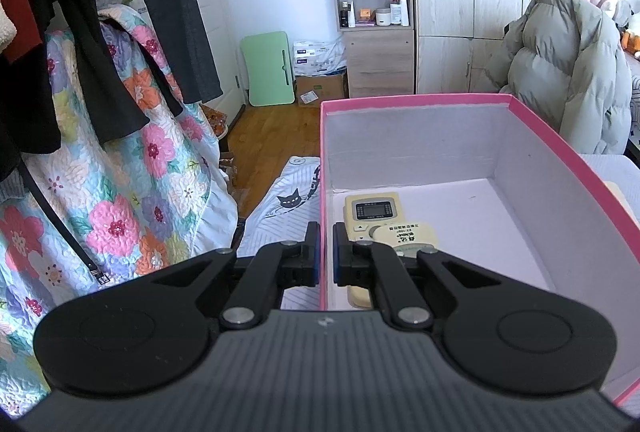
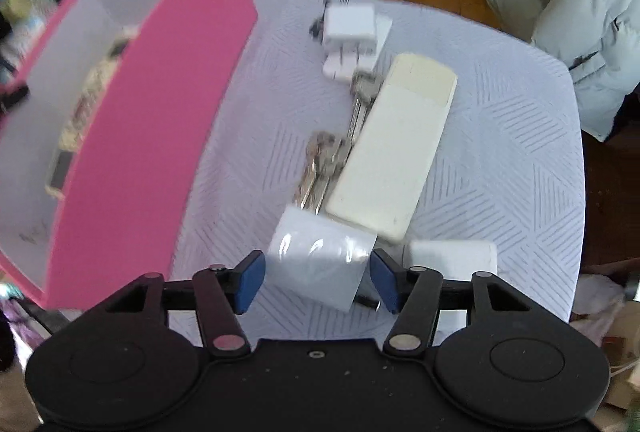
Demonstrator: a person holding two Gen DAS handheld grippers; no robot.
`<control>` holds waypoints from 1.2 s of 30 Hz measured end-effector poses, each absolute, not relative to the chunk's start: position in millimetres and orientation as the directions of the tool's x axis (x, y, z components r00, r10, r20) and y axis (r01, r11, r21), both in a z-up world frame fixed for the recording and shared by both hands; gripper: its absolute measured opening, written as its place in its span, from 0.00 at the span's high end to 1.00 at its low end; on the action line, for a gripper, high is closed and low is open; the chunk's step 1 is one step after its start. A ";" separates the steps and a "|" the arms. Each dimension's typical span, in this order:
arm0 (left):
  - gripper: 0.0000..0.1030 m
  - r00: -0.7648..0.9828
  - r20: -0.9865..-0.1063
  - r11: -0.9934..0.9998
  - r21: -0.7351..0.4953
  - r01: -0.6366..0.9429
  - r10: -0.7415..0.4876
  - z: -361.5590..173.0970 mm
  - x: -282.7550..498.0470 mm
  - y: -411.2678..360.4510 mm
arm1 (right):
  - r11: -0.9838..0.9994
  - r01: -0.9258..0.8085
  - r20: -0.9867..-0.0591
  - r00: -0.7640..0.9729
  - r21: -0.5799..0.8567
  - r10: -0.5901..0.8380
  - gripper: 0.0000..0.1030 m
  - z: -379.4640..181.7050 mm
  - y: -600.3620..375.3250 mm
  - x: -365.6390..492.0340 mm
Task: Organize rigid objects
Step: 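Grasp the white charger block beside the remotes with the right gripper, then carry the white charger into the pink box with the right gripper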
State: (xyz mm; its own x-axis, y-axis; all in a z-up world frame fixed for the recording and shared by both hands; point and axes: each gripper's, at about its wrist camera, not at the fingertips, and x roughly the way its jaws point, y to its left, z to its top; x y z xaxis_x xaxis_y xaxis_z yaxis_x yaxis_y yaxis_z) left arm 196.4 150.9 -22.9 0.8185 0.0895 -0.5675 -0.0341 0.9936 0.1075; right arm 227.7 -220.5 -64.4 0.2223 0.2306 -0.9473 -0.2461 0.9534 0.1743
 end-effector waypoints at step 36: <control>0.95 0.816 -0.566 0.984 0.177 -0.020 0.119 -24.0 198.3 143.2 | 0.789 -0.532 -0.722 0.409 0.309 0.559 0.35 59.6 -163.6 202.9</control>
